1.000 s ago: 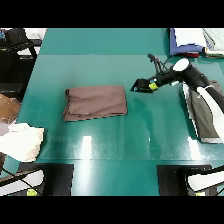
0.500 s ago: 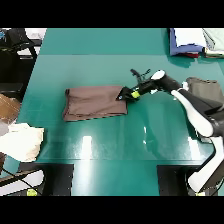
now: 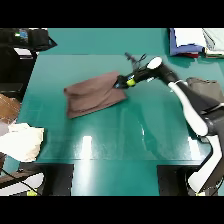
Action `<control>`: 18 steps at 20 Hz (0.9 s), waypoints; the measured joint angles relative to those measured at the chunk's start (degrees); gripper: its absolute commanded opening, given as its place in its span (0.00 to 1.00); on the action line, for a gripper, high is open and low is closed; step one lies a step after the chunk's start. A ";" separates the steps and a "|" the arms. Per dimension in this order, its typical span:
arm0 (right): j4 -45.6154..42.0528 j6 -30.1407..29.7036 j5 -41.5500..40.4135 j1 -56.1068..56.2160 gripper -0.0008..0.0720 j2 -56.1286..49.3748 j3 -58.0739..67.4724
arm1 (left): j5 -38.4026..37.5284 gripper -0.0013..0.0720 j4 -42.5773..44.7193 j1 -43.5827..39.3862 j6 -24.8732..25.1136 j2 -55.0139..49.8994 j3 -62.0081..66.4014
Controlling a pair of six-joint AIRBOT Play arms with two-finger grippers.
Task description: Fold the shirts.
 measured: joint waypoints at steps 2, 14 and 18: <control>-4.52 1.88 0.76 -4.52 0.04 3.72 0.66 | -0.02 0.05 -0.07 -3.06 0.33 0.00 0.00; -23.65 14.45 9.05 -43.36 0.04 21.40 1.38 | 1.22 0.05 -0.33 -10.36 0.68 0.00 0.00; -21.29 15.08 7.19 -50.69 0.04 22.69 1.53 | 1.38 0.05 -0.33 -10.56 0.68 0.00 0.00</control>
